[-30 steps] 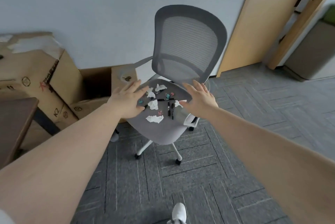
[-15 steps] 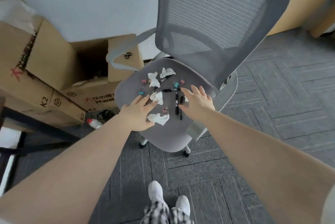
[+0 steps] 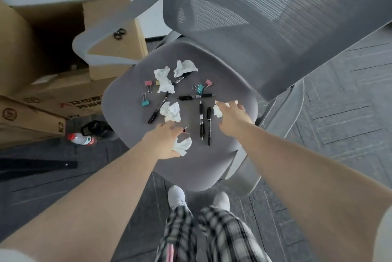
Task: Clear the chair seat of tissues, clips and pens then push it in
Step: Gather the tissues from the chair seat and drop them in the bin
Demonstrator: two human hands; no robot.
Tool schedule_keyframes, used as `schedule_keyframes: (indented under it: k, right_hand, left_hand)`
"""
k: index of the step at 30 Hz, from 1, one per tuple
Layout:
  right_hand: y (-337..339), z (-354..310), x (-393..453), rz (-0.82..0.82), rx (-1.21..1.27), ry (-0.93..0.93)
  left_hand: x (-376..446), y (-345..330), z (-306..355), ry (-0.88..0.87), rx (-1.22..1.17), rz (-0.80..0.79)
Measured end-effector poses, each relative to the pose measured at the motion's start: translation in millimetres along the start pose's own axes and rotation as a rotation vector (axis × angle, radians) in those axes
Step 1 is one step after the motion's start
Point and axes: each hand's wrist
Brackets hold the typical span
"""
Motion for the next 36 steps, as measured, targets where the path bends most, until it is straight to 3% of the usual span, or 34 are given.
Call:
schedule_keyframes:
  k: [11, 16, 26, 33, 36]
  right_hand:
    - [-28, -5, 71, -0.015, -0.051, -0.025]
    - [-32, 3, 81, -0.070, 0.049, -0.045]
    - [15, -31, 88, 0.155, 0.250, 0.134]
    - [23, -64, 131, 0.212, 0.284, 0.222]
    - [21, -79, 153, 0.199, 0.248, 0.228]
  left_hand:
    - [56, -57, 2, 0.157, -0.080, 0.051]
    - [60, -58, 4, 0.252, -0.160, 0.096]
    - [63, 6, 0, 0.534, -0.502, 0.433]
    - [98, 5, -15, 0.470, -0.284, 0.269]
    - [107, -7, -25, 0.454, -0.282, 0.307]
Point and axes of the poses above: each hand's wrist, its own x-axis towards the middle knuckle, its own y-axis out of the back of the hand, z = x × y
